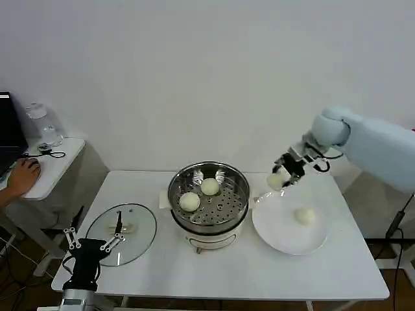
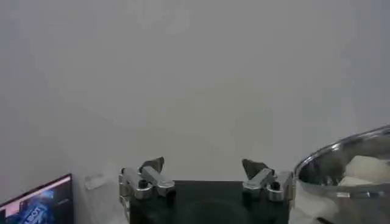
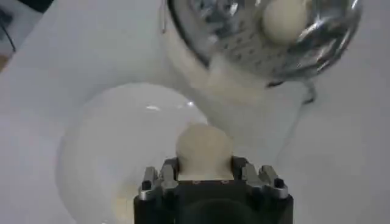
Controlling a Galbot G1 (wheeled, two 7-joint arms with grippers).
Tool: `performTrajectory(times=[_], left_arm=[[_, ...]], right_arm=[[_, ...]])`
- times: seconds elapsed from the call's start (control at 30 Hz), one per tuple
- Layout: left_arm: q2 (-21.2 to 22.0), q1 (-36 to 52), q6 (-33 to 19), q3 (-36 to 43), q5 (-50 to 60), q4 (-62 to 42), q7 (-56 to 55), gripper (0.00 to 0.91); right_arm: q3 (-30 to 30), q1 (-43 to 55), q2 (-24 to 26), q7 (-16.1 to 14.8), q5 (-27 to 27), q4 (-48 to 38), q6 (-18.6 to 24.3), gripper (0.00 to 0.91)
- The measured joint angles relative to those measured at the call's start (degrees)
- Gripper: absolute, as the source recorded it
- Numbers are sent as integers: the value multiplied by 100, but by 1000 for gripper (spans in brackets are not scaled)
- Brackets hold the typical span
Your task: Take steamed baozi put them in steamer then cover it.
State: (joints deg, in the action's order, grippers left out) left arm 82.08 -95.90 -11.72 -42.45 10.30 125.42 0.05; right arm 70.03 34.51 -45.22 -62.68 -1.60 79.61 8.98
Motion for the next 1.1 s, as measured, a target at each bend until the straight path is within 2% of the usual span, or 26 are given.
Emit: performTrajectory(times=[0.33, 0.67, 1.1], left_arm=[[39, -21, 4, -57, 17, 38, 0, 907], [113, -93, -19, -137, 45, 39, -1, 907], [150, -59, -29, -225, 27, -80, -2, 907]], right_arm=[[17, 168, -515, 163, 800, 801, 299, 574], [124, 34, -1056, 270, 1421, 1221, 530, 574], [268, -350, -1196, 324, 1983, 1625, 737, 574]])
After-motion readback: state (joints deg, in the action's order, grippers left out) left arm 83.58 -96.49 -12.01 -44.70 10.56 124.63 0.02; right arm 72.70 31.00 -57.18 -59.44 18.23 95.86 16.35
